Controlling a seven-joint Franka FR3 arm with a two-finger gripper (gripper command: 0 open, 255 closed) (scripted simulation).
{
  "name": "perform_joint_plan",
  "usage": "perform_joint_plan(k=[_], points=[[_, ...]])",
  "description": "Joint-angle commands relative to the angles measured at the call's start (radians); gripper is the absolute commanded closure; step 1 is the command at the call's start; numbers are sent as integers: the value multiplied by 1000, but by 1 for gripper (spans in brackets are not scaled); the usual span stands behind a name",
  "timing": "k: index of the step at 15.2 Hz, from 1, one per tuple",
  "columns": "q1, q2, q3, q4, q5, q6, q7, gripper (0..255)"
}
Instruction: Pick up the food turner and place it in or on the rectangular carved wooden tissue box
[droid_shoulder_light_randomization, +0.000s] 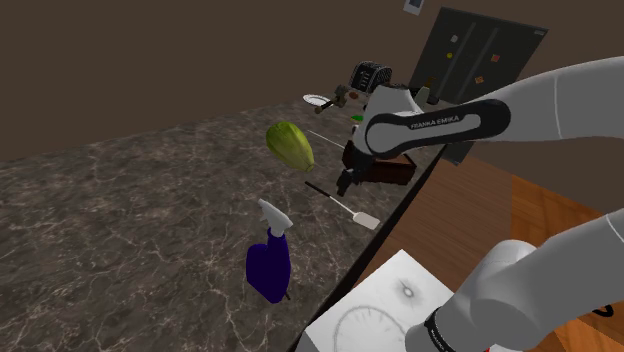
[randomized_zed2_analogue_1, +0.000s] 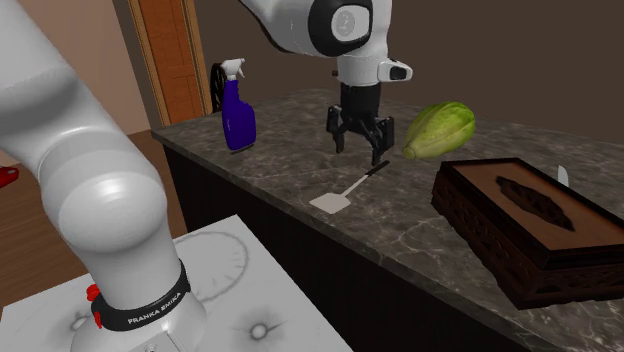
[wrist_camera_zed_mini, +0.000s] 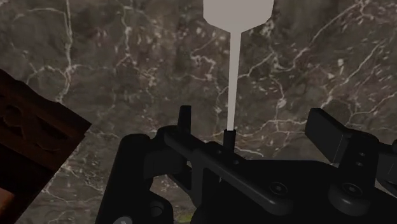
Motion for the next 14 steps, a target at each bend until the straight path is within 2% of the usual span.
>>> perform_joint_plan(k=[1, 8, 14], points=[[12, 67, -13, 11, 20, 64, -43, 0], [16, 139, -18, -23, 34, 170, -54, 0], [17, 146, -19, -26, 35, 179, -55, 0]])
